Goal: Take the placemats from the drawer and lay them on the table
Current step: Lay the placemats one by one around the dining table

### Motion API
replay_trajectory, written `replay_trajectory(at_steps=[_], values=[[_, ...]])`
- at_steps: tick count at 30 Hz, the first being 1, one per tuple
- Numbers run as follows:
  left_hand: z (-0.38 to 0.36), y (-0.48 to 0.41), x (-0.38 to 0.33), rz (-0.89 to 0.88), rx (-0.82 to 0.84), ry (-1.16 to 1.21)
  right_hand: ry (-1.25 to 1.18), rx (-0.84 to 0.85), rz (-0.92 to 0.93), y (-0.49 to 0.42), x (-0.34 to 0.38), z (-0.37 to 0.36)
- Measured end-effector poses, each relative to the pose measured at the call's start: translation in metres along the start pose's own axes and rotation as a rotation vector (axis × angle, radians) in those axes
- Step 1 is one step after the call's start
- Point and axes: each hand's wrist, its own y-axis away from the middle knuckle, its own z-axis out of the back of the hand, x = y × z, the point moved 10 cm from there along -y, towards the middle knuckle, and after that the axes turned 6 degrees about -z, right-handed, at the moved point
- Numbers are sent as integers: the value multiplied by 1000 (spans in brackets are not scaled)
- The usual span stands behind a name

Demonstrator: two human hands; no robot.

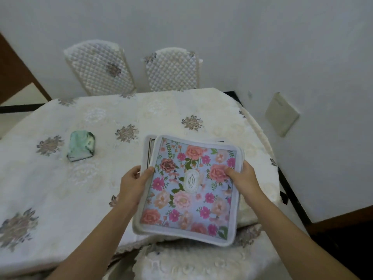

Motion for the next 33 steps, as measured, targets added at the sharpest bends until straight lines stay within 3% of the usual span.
replay_trajectory(at_steps=[8, 14, 22, 33], values=[[-27, -6, 55, 119, -272, -151, 42, 285, -83, -93, -31, -36], [-33, 17, 93, 145, -222, -446, 180, 448, -119, -107, -99, -47], [-22, 43, 127, 197, -226, -562, 366, 383, -73, -94, -126, -26], [-35, -18, 123, 143, -167, -408, 429, 234, 51, -107, -92, -41]])
